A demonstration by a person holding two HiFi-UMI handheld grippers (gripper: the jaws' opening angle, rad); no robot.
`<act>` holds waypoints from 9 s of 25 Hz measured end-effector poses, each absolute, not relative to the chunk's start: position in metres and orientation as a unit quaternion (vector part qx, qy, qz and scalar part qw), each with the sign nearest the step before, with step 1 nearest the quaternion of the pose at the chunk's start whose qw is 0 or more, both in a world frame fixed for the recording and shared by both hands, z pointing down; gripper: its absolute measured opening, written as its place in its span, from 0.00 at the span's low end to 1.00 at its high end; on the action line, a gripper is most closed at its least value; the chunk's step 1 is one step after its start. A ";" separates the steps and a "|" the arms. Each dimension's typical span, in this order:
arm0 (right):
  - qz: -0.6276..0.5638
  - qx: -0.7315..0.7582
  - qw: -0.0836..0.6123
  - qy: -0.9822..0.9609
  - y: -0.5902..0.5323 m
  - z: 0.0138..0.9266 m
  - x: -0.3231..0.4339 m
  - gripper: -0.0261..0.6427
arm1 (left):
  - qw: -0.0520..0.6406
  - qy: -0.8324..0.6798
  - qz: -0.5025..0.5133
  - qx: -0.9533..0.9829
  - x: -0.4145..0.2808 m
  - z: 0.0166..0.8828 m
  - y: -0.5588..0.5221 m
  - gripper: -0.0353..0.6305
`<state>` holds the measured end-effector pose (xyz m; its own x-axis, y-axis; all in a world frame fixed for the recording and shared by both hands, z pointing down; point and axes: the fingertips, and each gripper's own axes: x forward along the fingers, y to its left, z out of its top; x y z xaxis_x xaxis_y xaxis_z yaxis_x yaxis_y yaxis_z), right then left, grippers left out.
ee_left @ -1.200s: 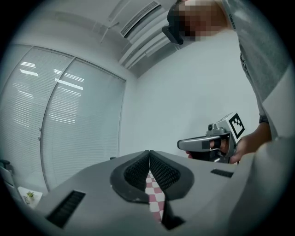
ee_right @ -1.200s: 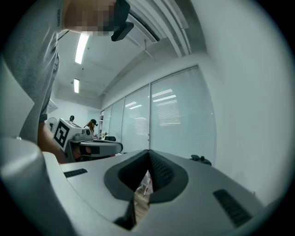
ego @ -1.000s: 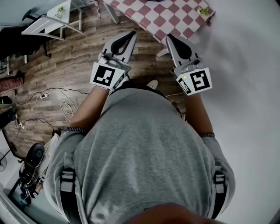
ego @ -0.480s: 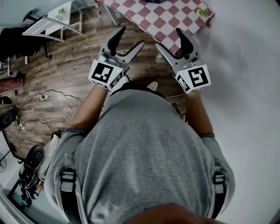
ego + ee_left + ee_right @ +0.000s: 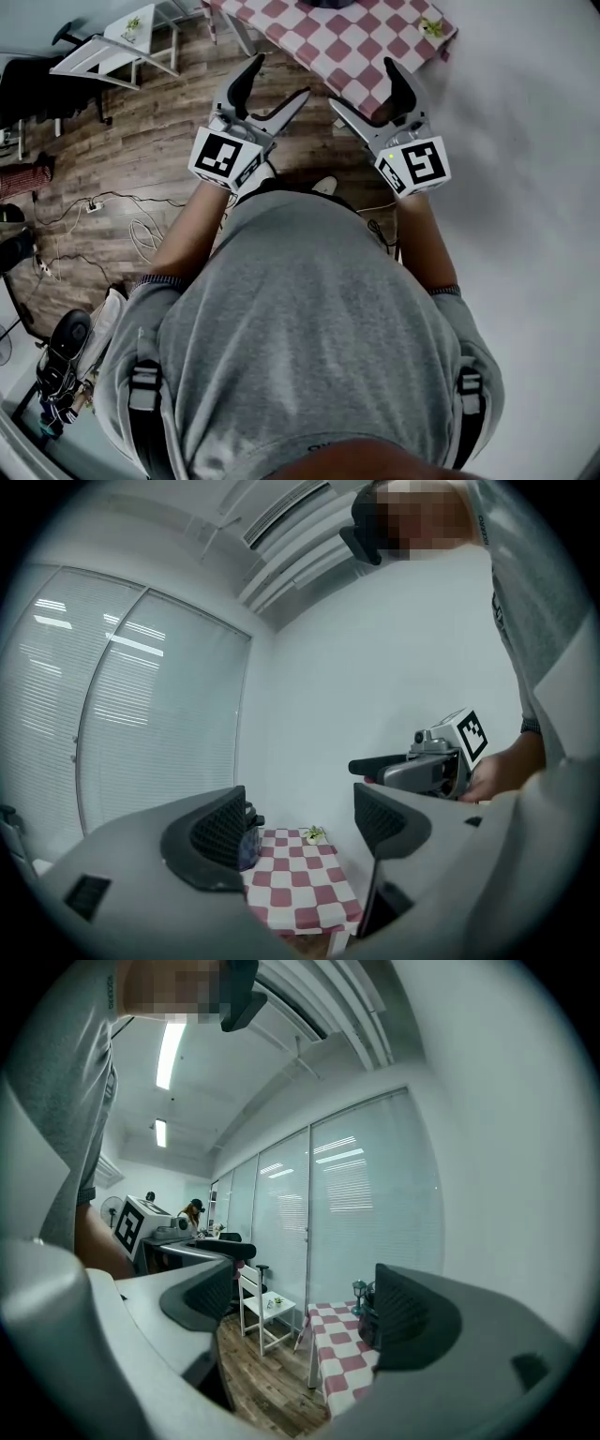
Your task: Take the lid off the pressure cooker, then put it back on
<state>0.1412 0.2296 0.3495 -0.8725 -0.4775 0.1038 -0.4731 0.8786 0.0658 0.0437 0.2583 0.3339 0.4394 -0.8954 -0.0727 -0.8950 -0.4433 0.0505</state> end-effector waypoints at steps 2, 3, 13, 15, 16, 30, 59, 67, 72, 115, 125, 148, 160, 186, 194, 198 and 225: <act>-0.023 0.238 0.060 -0.969 0.230 0.349 0.144 0.77 | -0.002 -0.530 -0.045 0.847 0.049 0.333 0.258 0.60; -0.024 0.235 0.060 -0.970 0.230 0.349 0.145 0.77 | -0.002 -0.532 -0.045 0.846 0.051 0.332 0.258 0.60; -0.030 0.194 0.054 -0.979 0.228 0.349 0.152 0.77 | -0.009 -0.573 -0.034 0.819 0.060 0.331 0.265 0.60; -0.029 0.189 0.054 -0.980 0.227 0.349 0.148 0.76 | -0.010 -0.578 -0.033 0.816 0.055 0.331 0.265 0.60; -0.028 0.187 0.054 -0.980 0.225 0.349 0.144 0.76 | -0.012 -0.580 -0.031 0.814 0.052 0.331 0.265 0.60; -0.030 0.196 0.080 -0.977 0.181 0.361 0.034 0.73 | -0.009 -0.566 -0.026 0.824 -0.058 0.344 0.206 0.60; -0.007 0.331 0.092 -0.939 0.053 0.372 -0.092 0.71 | 0.005 -0.449 -0.037 0.893 -0.186 0.352 0.054 0.60; -0.009 0.338 0.084 -0.937 -0.016 0.369 -0.072 0.71 | -0.008 -0.437 -0.028 0.899 -0.158 0.344 -0.012 0.60; -0.009 0.345 0.081 -0.935 -0.055 0.365 -0.058 0.71 | -0.013 -0.435 -0.021 0.900 -0.141 0.339 -0.053 0.60; 0.063 0.610 0.186 -0.767 -0.223 0.420 -0.032 0.67 | -0.028 -0.086 0.116 0.989 -0.083 0.408 -0.256 0.60; 0.115 0.534 0.288 -0.786 -0.226 0.458 -0.022 0.64 | -0.107 0.021 0.255 0.961 -0.046 0.448 -0.251 0.60; 0.166 0.344 0.468 -0.797 -0.248 0.507 -0.016 0.56 | -0.244 0.207 0.457 0.830 -0.006 0.508 -0.252 0.60; 0.203 0.304 0.501 -0.785 -0.245 0.521 -0.014 0.47 | -0.219 0.267 0.521 0.780 -0.008 0.529 -0.246 0.59; 0.189 0.298 0.518 -0.779 -0.247 0.502 -0.028 0.46 | -0.234 0.261 0.493 0.796 -0.018 0.505 -0.248 0.51; 0.173 0.315 0.532 -0.767 -0.246 0.485 -0.042 0.46 | -0.252 0.259 0.474 0.803 -0.034 0.487 -0.247 0.51; 0.170 0.329 0.530 -0.763 -0.246 0.477 -0.047 0.46 | -0.261 0.262 0.463 0.806 -0.039 0.480 -0.246 0.51; 0.074 0.281 0.538 -0.792 -0.178 0.454 0.016 0.46 | -0.252 0.158 0.485 0.822 0.026 0.458 -0.181 0.51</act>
